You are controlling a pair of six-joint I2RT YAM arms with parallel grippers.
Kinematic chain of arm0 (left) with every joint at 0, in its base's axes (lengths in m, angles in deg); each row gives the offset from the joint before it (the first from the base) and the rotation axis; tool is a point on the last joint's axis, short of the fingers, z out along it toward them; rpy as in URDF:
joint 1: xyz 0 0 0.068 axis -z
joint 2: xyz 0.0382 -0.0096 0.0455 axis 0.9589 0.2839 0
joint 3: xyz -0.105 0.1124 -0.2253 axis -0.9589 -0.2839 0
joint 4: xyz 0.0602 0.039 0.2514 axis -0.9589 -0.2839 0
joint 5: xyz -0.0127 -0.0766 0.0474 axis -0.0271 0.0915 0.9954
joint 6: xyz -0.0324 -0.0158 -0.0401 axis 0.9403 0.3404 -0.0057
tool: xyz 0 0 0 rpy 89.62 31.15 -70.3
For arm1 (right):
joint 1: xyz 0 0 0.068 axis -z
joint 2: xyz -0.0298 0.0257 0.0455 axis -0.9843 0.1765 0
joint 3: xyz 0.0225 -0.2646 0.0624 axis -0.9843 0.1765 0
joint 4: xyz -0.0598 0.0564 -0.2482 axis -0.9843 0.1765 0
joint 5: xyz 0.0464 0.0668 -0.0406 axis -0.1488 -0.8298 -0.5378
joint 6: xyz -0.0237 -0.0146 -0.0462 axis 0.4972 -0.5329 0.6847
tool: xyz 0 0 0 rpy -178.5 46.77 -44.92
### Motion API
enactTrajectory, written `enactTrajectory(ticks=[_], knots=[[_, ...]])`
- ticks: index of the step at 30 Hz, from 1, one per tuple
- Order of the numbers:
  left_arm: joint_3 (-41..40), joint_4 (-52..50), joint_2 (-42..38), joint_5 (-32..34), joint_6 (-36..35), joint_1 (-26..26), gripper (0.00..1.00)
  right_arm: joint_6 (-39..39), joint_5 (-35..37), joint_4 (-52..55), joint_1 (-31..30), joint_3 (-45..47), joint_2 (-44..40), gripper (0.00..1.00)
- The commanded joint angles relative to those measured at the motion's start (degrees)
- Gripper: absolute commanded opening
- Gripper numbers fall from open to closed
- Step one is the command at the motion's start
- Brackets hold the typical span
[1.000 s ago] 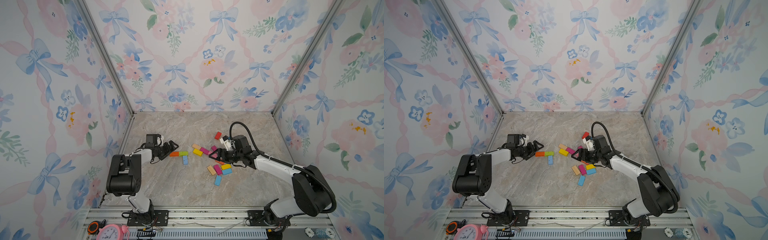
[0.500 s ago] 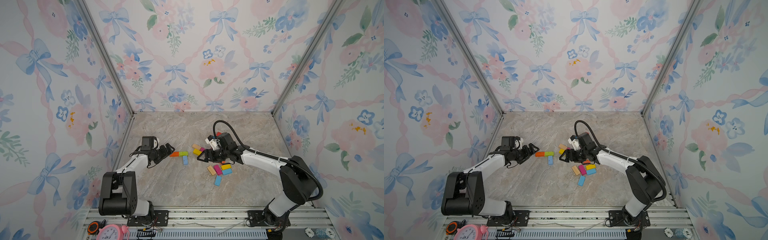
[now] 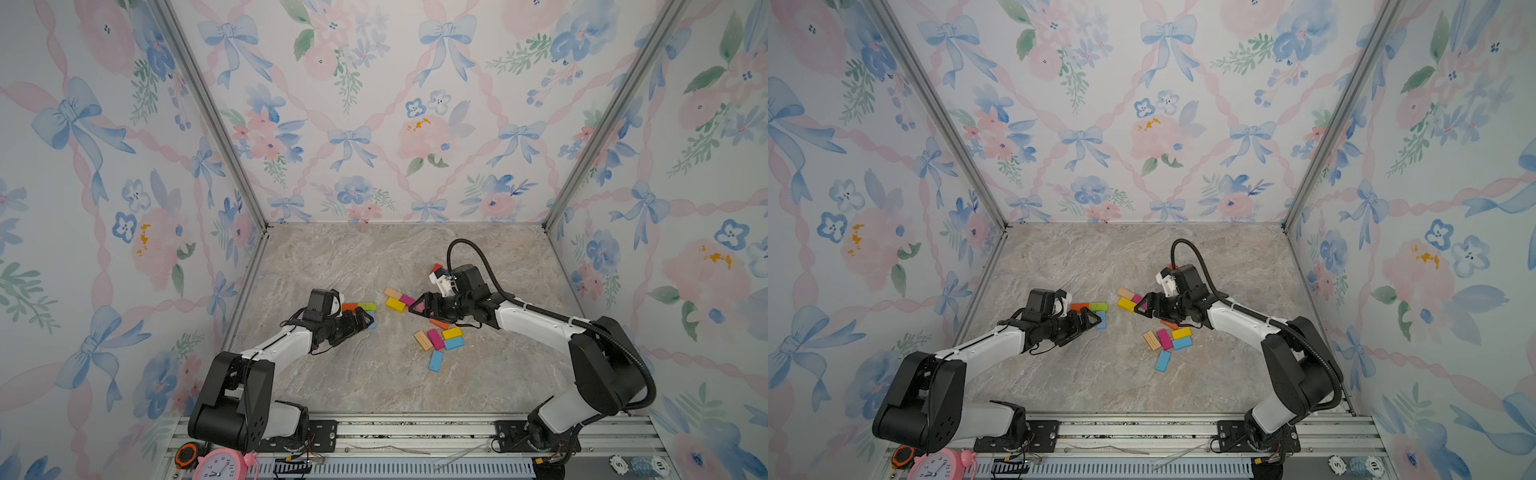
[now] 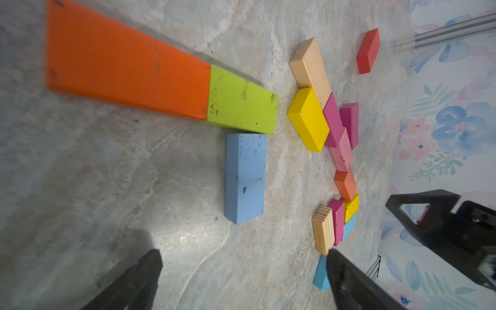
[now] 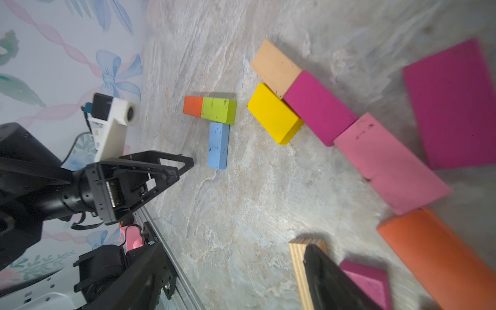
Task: Assemble the number 7 with building blocks
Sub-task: Adjust the building block at the center of the board.
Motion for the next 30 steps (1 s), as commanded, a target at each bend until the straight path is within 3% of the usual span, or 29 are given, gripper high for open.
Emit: enactTrajectory(ticks=[1,11,30], knots=[[1.6,2.3,2.0,0.5,0.5,1.1,0.98,1.1,-0.7,1.9,3.5,3.3,-5.5,0.84],[3.1,2.8,5.4,0.4,-0.7,2.7,0.98,4.9,-5.2,3.5,13.7,8.8,-11.8,0.85],[7.3,2.9,10.8,-0.1,-2.1,4.3,0.98,5.8,-6.3,3.5,14.4,8.4,-10.6,0.85]])
